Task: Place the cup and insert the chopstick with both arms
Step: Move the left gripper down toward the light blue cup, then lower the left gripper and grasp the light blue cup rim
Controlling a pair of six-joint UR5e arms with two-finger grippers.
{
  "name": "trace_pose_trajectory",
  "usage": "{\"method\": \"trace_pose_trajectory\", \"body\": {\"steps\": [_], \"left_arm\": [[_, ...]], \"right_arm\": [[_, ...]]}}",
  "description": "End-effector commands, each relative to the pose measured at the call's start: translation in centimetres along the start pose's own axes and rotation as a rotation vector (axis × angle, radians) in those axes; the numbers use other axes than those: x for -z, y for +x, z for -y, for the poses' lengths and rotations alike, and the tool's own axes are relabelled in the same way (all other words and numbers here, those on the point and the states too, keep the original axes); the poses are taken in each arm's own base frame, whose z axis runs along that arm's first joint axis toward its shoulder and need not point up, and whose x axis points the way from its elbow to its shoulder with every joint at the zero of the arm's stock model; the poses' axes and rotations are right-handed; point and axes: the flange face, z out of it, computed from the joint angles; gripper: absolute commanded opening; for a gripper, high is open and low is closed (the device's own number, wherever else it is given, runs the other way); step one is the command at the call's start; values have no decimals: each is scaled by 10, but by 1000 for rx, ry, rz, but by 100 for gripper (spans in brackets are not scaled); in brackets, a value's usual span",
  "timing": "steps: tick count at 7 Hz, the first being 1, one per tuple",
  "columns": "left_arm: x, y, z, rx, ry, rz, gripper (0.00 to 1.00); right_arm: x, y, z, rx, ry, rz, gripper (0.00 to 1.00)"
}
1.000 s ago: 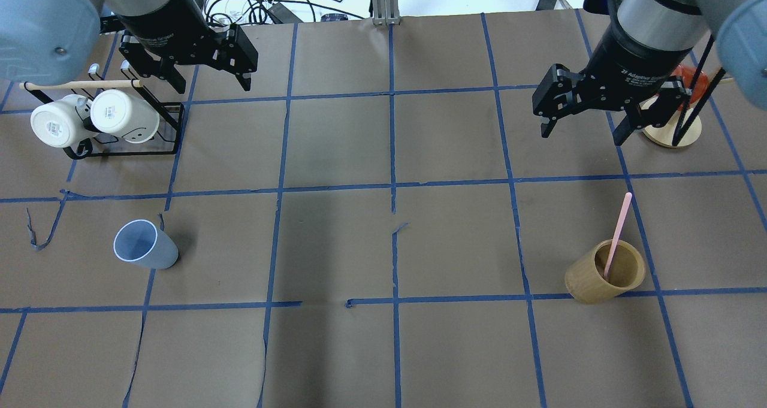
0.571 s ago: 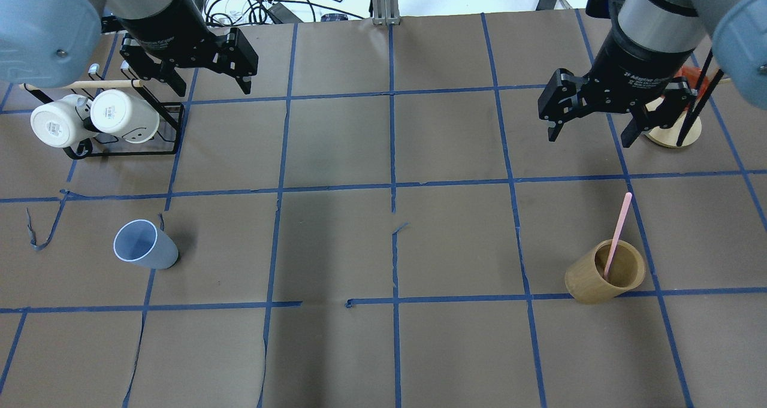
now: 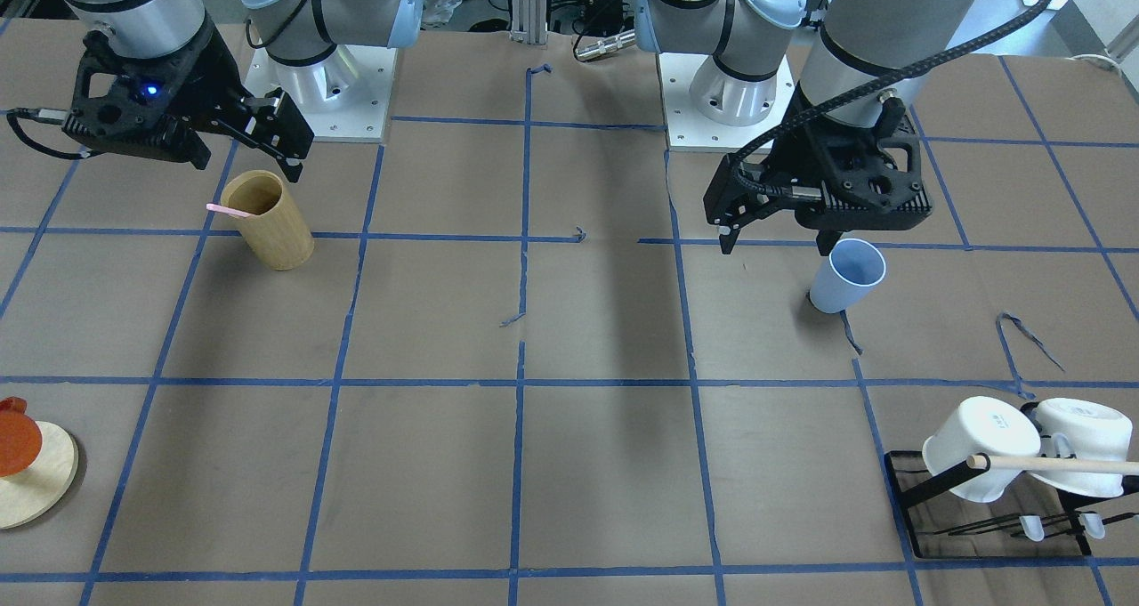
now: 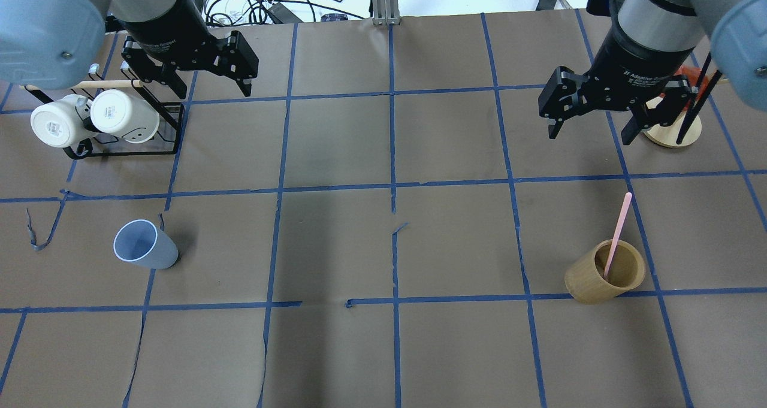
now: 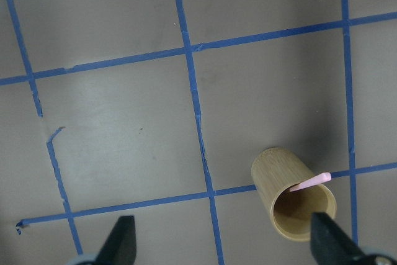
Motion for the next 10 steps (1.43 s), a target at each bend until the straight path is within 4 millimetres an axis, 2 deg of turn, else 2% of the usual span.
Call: {"method": "trace_pose_trajectory", "body": {"steps": [1, 6, 8, 10], "left_arm": [[-5, -7, -3, 7, -20, 1, 100], [-15, -10, -11, -86, -42, 4, 100], [-35, -49, -18, -64, -73, 0, 100], [-64, -69, -40, -46, -120, -6, 100]], "right_arm": [[0, 0, 1, 1, 5, -1, 100], [-1, 0, 0, -1, 4, 2, 100], [-1, -1, 0, -9, 1, 8, 100], [-2, 0, 0, -3, 0, 3, 100]]}}
